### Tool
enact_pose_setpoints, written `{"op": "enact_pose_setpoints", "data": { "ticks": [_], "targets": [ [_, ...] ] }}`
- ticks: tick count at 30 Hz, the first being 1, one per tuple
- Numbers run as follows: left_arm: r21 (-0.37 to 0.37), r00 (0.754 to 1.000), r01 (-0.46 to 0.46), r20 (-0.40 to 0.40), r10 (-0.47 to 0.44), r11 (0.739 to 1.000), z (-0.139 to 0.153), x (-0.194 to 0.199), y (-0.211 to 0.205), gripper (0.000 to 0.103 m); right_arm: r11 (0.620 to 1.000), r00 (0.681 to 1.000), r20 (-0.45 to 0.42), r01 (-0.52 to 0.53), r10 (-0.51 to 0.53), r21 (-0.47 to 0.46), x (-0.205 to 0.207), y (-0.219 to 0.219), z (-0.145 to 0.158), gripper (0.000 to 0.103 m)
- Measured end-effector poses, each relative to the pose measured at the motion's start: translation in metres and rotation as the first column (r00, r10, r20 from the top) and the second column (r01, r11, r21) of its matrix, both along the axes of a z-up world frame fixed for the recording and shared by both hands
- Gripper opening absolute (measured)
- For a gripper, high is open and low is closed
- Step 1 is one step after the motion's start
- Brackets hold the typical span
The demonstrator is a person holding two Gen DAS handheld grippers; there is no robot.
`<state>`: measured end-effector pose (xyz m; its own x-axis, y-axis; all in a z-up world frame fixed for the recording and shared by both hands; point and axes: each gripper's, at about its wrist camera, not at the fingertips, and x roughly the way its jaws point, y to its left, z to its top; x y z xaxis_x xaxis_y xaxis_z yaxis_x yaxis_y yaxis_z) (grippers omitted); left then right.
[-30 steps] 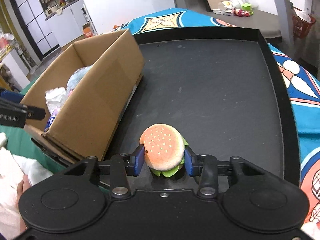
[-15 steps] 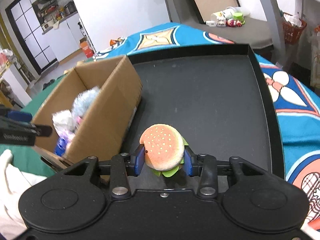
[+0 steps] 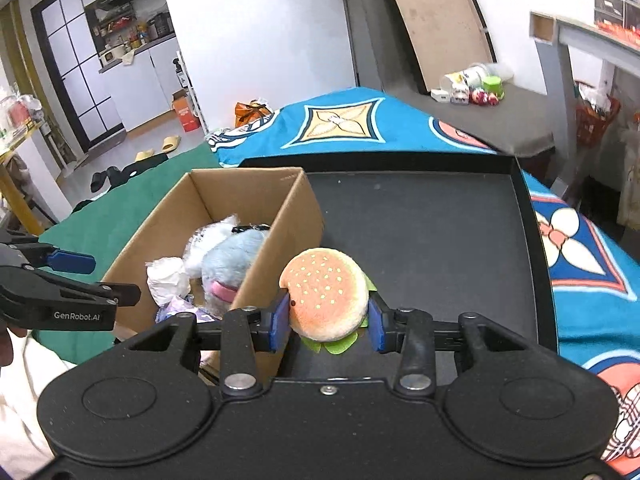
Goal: Organize soft objects
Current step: 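Carry the burger plush into the box and release it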
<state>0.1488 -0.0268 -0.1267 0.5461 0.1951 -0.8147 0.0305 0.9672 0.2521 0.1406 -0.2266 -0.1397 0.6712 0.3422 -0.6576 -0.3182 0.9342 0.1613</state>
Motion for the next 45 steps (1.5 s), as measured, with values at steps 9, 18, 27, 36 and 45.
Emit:
{"op": "enact_pose_setpoints", "data": {
  "ticks": [9, 18, 27, 36, 45],
  "targets": [
    [-0.040, 1.000, -0.004, 0.012, 0.004, 0.999, 0.000, -0.006, 0.013, 0.045, 1.000, 0.999, 0.053, 0.005, -0.004, -0.010, -0.002, 0.017, 0.024, 0.039],
    [-0.100, 0.999, -0.032, -0.013, 0.031, 0.994, -0.007, -0.010, 0.028, 0.014, 1.000, 0.997, 0.078, -0.024, 0.024, 0.004, -0.003, 0.040, 0.036, 0.039],
    [-0.118, 1.000, -0.029, 0.000, 0.029, 0.993, -0.009, -0.014, 0.033, 0.006, 0.996, 0.993, 0.066, -0.095, 0.094, 0.000, -0.002, 0.070, 0.032, 0.039],
    [-0.135, 1.000, -0.030, 0.001, 0.030, 0.990, -0.008, -0.013, 0.037, 0.006, 0.995, 0.994, 0.043, -0.101, 0.101, -0.011, -0.004, 0.075, 0.021, 0.059],
    [-0.138, 0.999, -0.037, -0.020, 0.035, 0.990, -0.006, -0.008, 0.036, 0.007, 0.998, 0.999, 0.021, -0.046, 0.047, -0.038, -0.009, 0.044, 0.015, 0.060]
  ]
}}
